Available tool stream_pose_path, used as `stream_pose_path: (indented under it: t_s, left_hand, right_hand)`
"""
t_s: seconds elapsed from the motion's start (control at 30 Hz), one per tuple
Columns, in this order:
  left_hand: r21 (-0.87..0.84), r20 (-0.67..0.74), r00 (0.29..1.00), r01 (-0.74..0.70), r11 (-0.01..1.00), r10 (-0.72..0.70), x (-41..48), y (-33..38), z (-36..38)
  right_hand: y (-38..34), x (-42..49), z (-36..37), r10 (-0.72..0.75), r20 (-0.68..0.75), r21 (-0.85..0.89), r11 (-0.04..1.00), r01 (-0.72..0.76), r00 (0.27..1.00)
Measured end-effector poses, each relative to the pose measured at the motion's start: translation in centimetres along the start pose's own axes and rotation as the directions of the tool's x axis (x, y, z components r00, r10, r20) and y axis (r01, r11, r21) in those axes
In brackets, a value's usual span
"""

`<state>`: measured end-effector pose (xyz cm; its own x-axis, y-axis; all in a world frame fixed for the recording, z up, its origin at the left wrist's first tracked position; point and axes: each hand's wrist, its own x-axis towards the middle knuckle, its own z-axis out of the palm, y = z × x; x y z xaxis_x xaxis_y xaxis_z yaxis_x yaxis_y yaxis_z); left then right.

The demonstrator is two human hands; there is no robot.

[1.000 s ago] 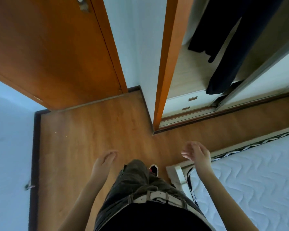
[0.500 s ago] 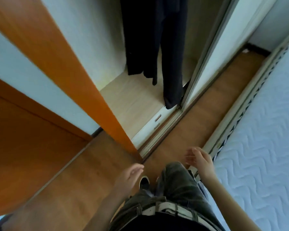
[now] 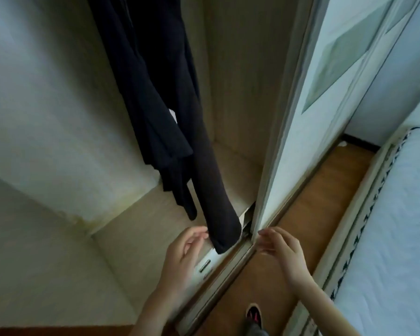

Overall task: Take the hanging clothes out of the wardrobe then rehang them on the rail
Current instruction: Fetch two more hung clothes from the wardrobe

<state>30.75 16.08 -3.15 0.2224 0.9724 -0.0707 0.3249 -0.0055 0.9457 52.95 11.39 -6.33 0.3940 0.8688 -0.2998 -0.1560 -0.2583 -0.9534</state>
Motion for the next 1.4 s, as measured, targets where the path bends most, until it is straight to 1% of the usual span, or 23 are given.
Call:
stream_pose_path:
  t_s: [0.07, 0.13, 0.2, 0.27, 0.3, 0.33, 0.4, 0.43, 0.47, 0.5, 0.53, 0.6, 0.63, 0.7, 0.8, 0.83, 0.87, 0.9, 1.0, 1.07, 1.2, 1.3, 1.4]
  left_hand:
    - [0.085, -0.123, 0.973, -0.188, 0.978, 0.198, 2.8, 4.7, -0.7]
    - [0.205, -0.210, 0.882, -0.382, 0.901, 0.422, 4.9, 10.1, -2.3]
    - [0.295, -0.270, 0.750, -0.532, 0.793, 0.604, 6.4, 16.0, -4.7]
    - [0.401, -0.321, 0.577, -0.636, 0.660, 0.751, 8.1, 21.0, -7.7]
    - [0.453, -0.352, 0.501, -0.648, 0.612, 0.791, 9.2, 23.3, -9.2]
    - [0.484, -0.401, 0.440, -0.643, 0.594, 0.804, 10.4, 25.5, -10.8]
    - [0.476, -0.548, 0.364, -0.604, 0.639, 0.753, 13.8, 29.3, -14.2]
    - [0.442, -0.620, 0.359, -0.574, 0.689, 0.697, 15.7, 30.9, -15.8]
    - [0.390, -0.673, 0.391, -0.533, 0.750, 0.628, 17.8, 32.4, -17.6]
    - [0.324, -0.694, 0.464, -0.481, 0.814, 0.550, 19.8, 33.7, -19.1]
    - [0.240, -0.689, 0.560, -0.423, 0.874, 0.460, 21.4, 35.0, -20.2]
    - [0.010, -0.594, 0.760, -0.319, 0.948, 0.262, 23.9, 37.1, -21.0]
    - [-0.119, -0.530, 0.830, -0.277, 0.953, 0.175, 24.8, 38.1, -21.0]
    - [-0.341, -0.429, 0.900, -0.245, 0.908, 0.081, 26.1, 39.5, -20.8]
    - [-0.602, -0.354, 0.934, -0.272, 0.751, 0.055, 27.2, 41.0, -20.9]
    - [-0.642, -0.344, 0.938, -0.272, 0.716, 0.049, 27.4, 41.3, -21.0]
    - [-0.649, -0.343, 0.938, -0.272, 0.710, 0.045, 27.7, 41.4, -21.3]
    - [-0.642, -0.336, 0.940, -0.269, 0.718, 0.051, 27.7, 41.5, -21.4]
    - [-0.515, -0.385, 0.915, -0.324, 0.794, 0.124, 27.2, 42.4, -22.2]
    - [-0.450, -0.412, 0.890, -0.385, 0.806, 0.195, 26.1, 43.4, -22.8]
    - [-0.352, -0.378, 0.877, -0.433, 0.830, 0.297, 23.8, 43.3, -23.1]
    - [-0.307, -0.356, 0.872, -0.449, 0.839, 0.336, 22.2, 41.4, -22.5]
    - [-0.267, -0.328, 0.877, -0.443, 0.856, 0.351, 20.5, 39.0, -21.3]
  right_hand:
    - [-6.2, 4.0, 1.1, -0.125, 0.118, -0.005, 0.992, 0.127, 0.985]
    - [-12.9, 7.3, 2.8, -0.257, 0.203, 0.000, 0.965, 0.262, 0.945]
    - [-19.9, 9.6, 4.9, -0.390, 0.265, 0.013, 0.916, 0.401, 0.882]
    - [-26.6, 11.3, 7.0, -0.511, 0.297, 0.045, 0.851, 0.523, 0.807]
    - [-29.8, 11.9, 8.2, -0.560, 0.306, 0.071, 0.820, 0.568, 0.770]
    - [-32.9, 12.4, 9.5, -0.600, 0.311, 0.099, 0.792, 0.602, 0.737]
    - [-38.7, 13.1, 12.2, -0.660, 0.305, 0.137, 0.744, 0.654, 0.686]
    - [-41.3, 13.5, 13.7, -0.679, 0.299, 0.144, 0.726, 0.672, 0.670]
    - [-43.6, 14.0, 15.2, -0.690, 0.298, 0.151, 0.717, 0.681, 0.660]
    - [-45.9, 14.5, 16.7, -0.691, 0.306, 0.161, 0.715, 0.680, 0.655]
    - [-47.9, 15.0, 18.2, -0.687, 0.323, 0.163, 0.718, 0.676, 0.651]
    - [-51.2, 15.9, 21.1, -0.661, 0.368, 0.105, 0.729, 0.677, 0.654]
    - [-52.5, 16.2, 22.4, -0.634, 0.389, 0.049, 0.738, 0.673, 0.668]
    - [-54.3, 16.6, 24.6, -0.544, 0.446, -0.034, 0.783, 0.621, 0.711]
    - [-55.5, 16.8, 27.1, -0.353, 0.506, -0.049, 0.899, 0.435, 0.787]
    - [-55.7, 17.0, 27.7, -0.294, 0.505, -0.067, 0.924, 0.376, 0.811]
    - [-55.8, 17.2, 28.0, -0.262, 0.495, -0.079, 0.936, 0.343, 0.828]
    - [-55.9, 17.5, 28.4, -0.282, 0.480, -0.056, 0.935, 0.349, 0.831]
    - [-56.3, 17.7, 29.1, -0.425, 0.435, -0.032, 0.874, 0.485, 0.794]
    - [-56.7, 17.2, 29.0, -0.435, 0.430, 0.076, 0.891, 0.448, 0.791]
    - [-57.2, 15.3, 26.9, -0.420, 0.477, 0.294, 0.904, 0.310, 0.772]
    - [-56.0, 14.5, 24.6, -0.417, 0.496, 0.309, 0.904, 0.294, 0.761]
    - [-53.5, 13.3, 21.6, -0.391, 0.501, 0.306, 0.915, 0.265, 0.772]
